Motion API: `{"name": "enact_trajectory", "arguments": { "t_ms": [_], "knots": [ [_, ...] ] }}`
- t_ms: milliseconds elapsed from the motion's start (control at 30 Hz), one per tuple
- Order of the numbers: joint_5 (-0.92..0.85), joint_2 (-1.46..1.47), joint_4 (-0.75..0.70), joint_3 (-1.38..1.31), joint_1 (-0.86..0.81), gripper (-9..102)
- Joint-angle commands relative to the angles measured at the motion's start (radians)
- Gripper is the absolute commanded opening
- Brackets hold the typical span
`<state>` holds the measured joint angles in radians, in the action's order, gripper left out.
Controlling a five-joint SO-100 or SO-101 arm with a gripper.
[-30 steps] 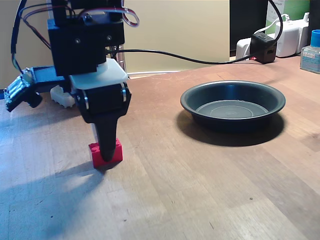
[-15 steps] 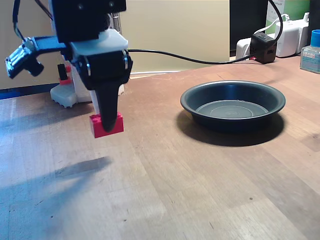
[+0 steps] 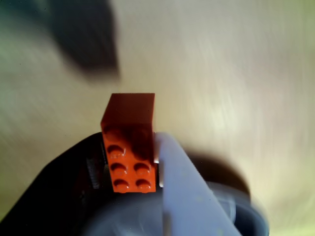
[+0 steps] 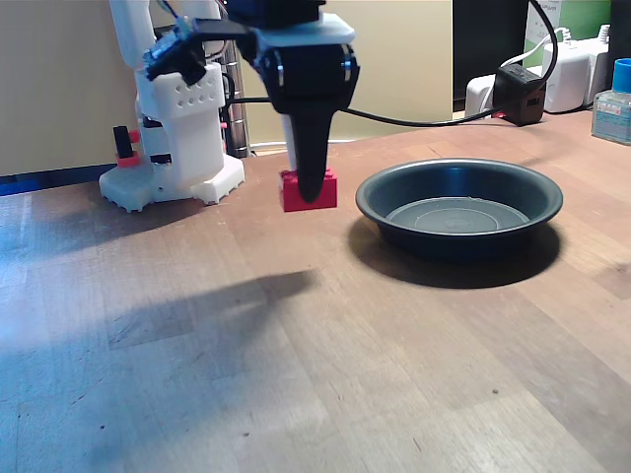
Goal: Grasp a lego block and put it in the bin.
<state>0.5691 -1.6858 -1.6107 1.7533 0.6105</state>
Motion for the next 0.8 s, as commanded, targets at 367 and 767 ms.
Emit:
{"name": "enact_trajectory", "arguments": {
  "t_ms": [367,767],
  "knots": [
    [0.370,-0.035,0.009,-0.041,0.252,0],
    [0.626,0.249,-0.005,-0.370,0.385,0]
  ]
}}
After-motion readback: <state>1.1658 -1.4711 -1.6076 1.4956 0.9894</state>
